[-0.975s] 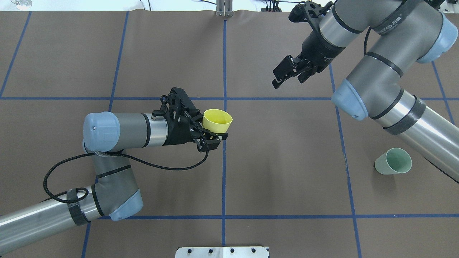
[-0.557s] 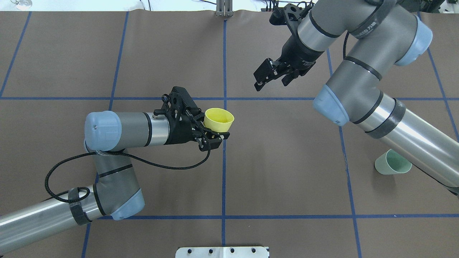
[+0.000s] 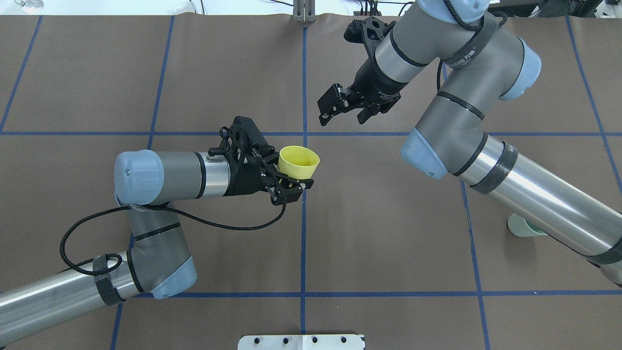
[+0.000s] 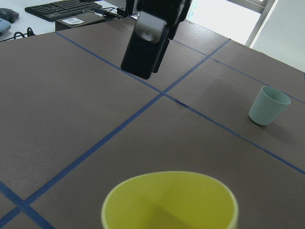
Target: Transfer and stack yellow cup on green cup
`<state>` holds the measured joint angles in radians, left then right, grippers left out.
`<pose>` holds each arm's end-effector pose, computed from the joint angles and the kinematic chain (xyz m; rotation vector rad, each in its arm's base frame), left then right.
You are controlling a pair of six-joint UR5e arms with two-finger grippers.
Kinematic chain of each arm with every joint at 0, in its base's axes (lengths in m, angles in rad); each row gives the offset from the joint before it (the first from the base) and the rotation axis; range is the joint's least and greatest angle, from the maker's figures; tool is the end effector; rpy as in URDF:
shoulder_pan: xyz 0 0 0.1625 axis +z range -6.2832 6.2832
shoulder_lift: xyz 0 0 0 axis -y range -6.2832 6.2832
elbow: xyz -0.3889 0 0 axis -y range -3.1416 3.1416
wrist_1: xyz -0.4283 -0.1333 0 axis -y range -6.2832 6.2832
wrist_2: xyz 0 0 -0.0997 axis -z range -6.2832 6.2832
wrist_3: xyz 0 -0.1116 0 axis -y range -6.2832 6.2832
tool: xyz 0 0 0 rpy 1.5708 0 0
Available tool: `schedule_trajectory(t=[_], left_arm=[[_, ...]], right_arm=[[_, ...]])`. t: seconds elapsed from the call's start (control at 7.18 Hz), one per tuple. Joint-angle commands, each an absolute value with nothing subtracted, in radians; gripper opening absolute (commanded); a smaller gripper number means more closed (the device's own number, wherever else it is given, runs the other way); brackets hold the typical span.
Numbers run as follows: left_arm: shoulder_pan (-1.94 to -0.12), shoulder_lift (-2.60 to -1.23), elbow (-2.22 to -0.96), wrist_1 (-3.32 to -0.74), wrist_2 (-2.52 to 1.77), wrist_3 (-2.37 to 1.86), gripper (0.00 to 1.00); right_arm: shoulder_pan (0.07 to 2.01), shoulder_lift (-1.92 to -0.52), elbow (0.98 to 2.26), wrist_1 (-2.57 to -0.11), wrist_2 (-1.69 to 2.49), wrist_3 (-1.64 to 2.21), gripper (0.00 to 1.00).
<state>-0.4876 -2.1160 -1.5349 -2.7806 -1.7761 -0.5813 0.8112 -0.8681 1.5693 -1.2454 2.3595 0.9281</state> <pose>0.5392 -0.4111 0.1714 1.0572 1.3906 0.5459 -0.4411 -0.5430 0.1384 0.1092 -1.1962 -0.2565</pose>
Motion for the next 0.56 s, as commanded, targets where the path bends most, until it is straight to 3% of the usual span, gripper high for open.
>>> schedule_trajectory(t=[0.0,0.42], left_arm=[[-0.483,-2.125,-1.528,-2.78,-1.775,-0.581,0.21],[-0.483,-2.137,-1.528,-2.777,-1.775,-0.581,0.29]], right_arm=[[0.808,-0.867,1.566,-1.195,2.361,0.991,0.97],[0.77,-0.865,1.566,-1.19,2.361,1.003,0.96]])
